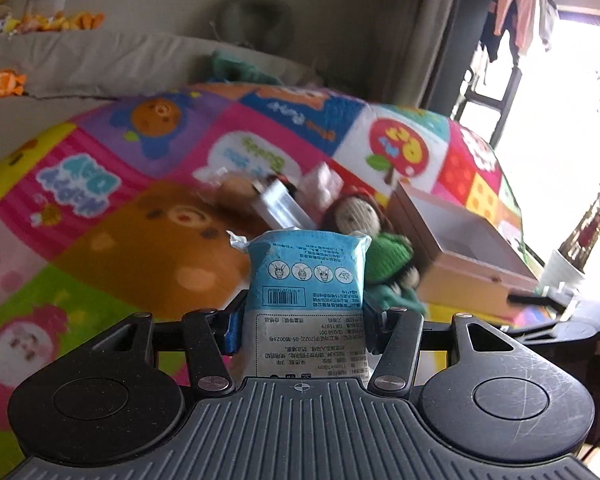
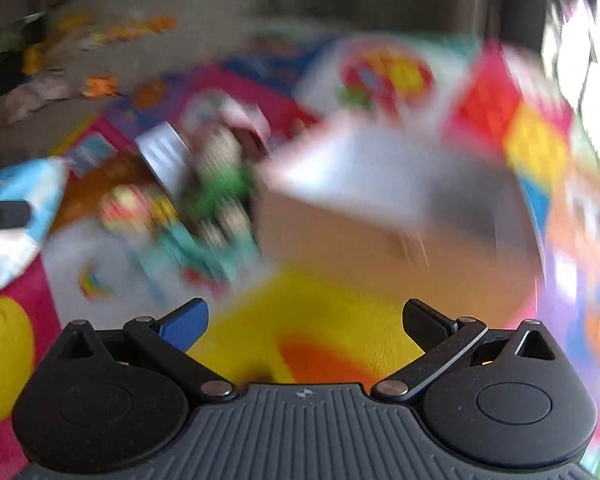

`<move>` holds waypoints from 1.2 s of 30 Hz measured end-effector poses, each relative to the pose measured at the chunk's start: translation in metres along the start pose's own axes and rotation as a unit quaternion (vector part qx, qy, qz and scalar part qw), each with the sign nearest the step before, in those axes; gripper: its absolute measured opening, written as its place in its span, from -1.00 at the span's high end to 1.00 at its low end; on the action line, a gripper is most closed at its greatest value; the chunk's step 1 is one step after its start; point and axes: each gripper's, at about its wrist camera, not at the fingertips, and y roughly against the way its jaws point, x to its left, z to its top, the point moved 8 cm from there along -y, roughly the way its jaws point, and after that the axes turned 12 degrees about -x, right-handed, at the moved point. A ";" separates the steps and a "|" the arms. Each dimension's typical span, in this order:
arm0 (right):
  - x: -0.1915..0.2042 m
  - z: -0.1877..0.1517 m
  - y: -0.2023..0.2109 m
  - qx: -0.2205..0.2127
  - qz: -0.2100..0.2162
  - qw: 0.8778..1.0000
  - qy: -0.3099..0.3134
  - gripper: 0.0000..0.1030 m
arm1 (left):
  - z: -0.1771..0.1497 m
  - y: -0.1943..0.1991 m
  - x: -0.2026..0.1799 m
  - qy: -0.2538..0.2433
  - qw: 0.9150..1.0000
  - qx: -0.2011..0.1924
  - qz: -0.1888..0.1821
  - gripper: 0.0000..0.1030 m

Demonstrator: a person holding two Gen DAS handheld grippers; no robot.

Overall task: Organize objects
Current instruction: 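Carry the wipes pack into the pink box with the left gripper while the right gripper grasps the crocheted doll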

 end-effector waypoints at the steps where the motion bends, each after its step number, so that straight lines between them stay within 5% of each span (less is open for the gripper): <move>1: 0.013 0.018 -0.002 -0.026 0.007 0.999 0.036 -1.00 | 0.004 -0.001 0.005 0.003 1.000 -0.004 0.003 -0.15; 4: 0.046 0.060 -0.024 -0.067 0.024 0.993 0.094 -1.00 | 0.013 -0.002 0.018 0.014 1.000 -0.015 0.010 -0.15; 7: 0.065 0.076 -0.077 -0.032 0.038 0.995 0.088 -0.94 | 0.016 -0.001 0.027 0.027 0.999 -0.020 0.012 -0.15; 14: 0.078 0.052 -0.160 0.057 -0.010 0.987 0.148 -0.27 | 0.012 0.002 0.041 0.036 0.999 -0.005 0.014 -0.15; 18: 0.074 0.066 -0.123 0.032 0.034 0.994 0.102 -0.25 | 0.011 0.000 0.036 0.027 1.000 0.001 0.013 -0.15; 24: 0.033 0.091 0.002 -0.047 0.077 0.996 0.011 -0.25 | 0.020 -0.007 -0.012 -0.002 0.999 0.013 -0.030 -0.15; 32: -0.046 0.058 0.109 -0.114 0.004 0.993 -0.020 -0.25 | 0.092 -0.083 -0.151 -0.074 0.990 0.005 -0.119 -0.15; 36: -0.072 0.041 0.122 -0.124 -0.019 0.991 -0.052 -0.25 | 0.082 -0.165 -0.201 -0.112 0.989 0.040 -0.093 -0.15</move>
